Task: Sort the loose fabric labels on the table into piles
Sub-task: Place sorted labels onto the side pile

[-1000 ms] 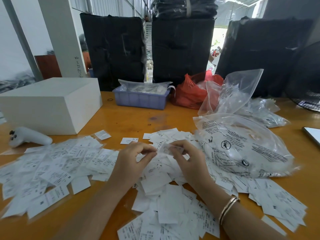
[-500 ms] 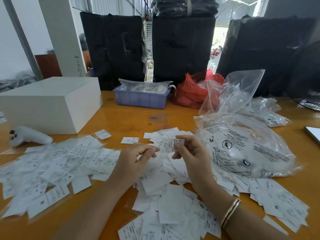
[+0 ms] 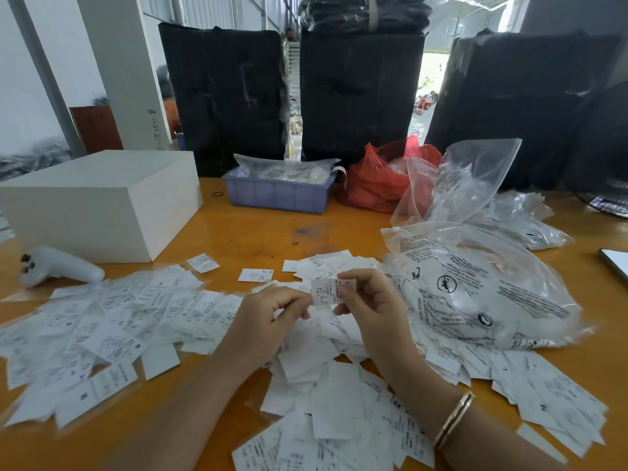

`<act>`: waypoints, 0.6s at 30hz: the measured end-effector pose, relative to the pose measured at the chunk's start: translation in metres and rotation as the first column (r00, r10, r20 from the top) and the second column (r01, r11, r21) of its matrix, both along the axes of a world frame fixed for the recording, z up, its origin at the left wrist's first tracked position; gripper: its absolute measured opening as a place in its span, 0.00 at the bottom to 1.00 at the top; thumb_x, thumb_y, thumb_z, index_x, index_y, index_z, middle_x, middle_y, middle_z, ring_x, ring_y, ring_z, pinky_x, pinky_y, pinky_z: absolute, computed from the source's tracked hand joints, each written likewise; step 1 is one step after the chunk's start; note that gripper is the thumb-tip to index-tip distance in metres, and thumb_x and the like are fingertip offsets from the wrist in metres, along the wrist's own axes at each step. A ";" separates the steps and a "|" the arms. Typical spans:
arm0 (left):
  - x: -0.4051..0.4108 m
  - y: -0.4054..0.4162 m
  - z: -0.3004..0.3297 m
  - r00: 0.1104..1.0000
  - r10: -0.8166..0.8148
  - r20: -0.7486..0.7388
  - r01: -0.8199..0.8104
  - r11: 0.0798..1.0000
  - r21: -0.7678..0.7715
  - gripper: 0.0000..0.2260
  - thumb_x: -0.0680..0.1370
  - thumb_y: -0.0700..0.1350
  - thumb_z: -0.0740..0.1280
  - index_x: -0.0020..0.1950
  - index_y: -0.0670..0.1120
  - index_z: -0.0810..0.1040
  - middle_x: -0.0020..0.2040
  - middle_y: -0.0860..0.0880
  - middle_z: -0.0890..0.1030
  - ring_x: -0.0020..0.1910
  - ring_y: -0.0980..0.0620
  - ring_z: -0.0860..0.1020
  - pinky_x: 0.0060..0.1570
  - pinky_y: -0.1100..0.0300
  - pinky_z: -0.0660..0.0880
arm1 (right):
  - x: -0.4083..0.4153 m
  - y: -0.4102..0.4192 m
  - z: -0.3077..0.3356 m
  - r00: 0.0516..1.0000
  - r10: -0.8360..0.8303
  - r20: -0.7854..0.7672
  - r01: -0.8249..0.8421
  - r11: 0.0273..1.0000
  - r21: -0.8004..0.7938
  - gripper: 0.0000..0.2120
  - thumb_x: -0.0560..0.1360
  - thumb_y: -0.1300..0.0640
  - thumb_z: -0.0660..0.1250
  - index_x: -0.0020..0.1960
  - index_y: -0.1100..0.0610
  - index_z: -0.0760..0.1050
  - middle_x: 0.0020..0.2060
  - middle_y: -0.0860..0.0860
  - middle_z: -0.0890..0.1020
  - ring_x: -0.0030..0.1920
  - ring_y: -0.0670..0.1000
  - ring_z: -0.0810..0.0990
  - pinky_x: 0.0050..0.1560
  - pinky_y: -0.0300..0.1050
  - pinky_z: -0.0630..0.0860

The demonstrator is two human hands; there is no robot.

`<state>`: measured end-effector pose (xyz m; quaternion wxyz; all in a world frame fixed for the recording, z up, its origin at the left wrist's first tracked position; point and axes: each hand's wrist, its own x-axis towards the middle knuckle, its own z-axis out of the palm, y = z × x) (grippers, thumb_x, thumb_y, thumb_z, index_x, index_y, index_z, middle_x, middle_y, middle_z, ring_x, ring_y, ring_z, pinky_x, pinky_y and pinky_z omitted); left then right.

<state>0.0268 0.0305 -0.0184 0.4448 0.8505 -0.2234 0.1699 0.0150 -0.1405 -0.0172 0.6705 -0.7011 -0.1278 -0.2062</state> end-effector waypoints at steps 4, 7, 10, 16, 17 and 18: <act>0.002 0.002 -0.002 1.000 0.010 0.001 -0.010 1.000 -0.009 0.13 0.78 0.49 0.63 0.33 0.60 0.75 0.41 0.69 0.77 0.50 0.81 0.68 0.43 0.68 0.77 | -0.001 0.000 0.000 1.000 0.007 0.000 -0.007 0.997 -0.072 0.13 0.76 0.67 0.65 0.45 0.48 0.76 0.36 0.44 0.82 0.33 0.47 0.81 0.37 0.43 0.78; 0.001 0.001 0.001 1.000 0.017 -0.008 -0.017 0.999 -0.050 0.11 0.74 0.58 0.60 0.32 0.62 0.75 0.40 0.68 0.79 0.48 0.77 0.71 0.42 0.60 0.79 | -0.001 -0.001 0.000 1.000 0.023 -0.009 -0.024 0.994 -0.109 0.14 0.76 0.67 0.64 0.46 0.47 0.76 0.35 0.43 0.81 0.33 0.46 0.79 0.37 0.44 0.77; 0.001 0.001 0.002 1.000 0.022 0.001 -0.021 0.998 -0.059 0.09 0.72 0.60 0.60 0.36 0.63 0.76 0.43 0.67 0.79 0.48 0.71 0.74 0.40 0.60 0.78 | -0.002 -0.002 0.000 0.999 0.040 -0.014 -0.042 0.991 -0.127 0.14 0.77 0.66 0.63 0.47 0.46 0.77 0.34 0.41 0.80 0.33 0.46 0.79 0.37 0.43 0.76; 0.001 0.000 0.002 1.000 -0.022 0.005 0.022 0.998 -0.055 0.07 0.71 0.62 0.61 0.42 0.64 0.77 0.43 0.67 0.79 0.46 0.62 0.77 0.40 0.70 0.74 | -0.003 -0.001 0.000 0.996 0.086 -0.030 -0.090 0.970 -0.225 0.17 0.77 0.66 0.64 0.49 0.43 0.76 0.35 0.36 0.79 0.32 0.41 0.77 0.36 0.35 0.75; 0.001 0.000 0.002 1.000 -0.027 0.002 0.027 0.998 -0.051 0.06 0.71 0.61 0.61 0.42 0.64 0.77 0.43 0.68 0.79 0.45 0.63 0.76 0.40 0.71 0.73 | -0.002 0.000 -0.001 0.996 0.089 -0.029 -0.093 0.969 -0.230 0.17 0.77 0.65 0.64 0.50 0.42 0.76 0.36 0.36 0.79 0.32 0.41 0.77 0.36 0.34 0.74; 0.001 -0.001 0.002 0.999 -0.033 0.000 0.033 0.998 -0.048 0.04 0.72 0.59 0.62 0.42 0.64 0.77 0.42 0.68 0.79 0.44 0.63 0.77 0.40 0.73 0.72 | -0.002 0.000 -0.001 0.996 0.087 -0.027 -0.091 0.969 -0.230 0.17 0.77 0.65 0.64 0.50 0.42 0.76 0.35 0.37 0.79 0.32 0.41 0.77 0.36 0.34 0.74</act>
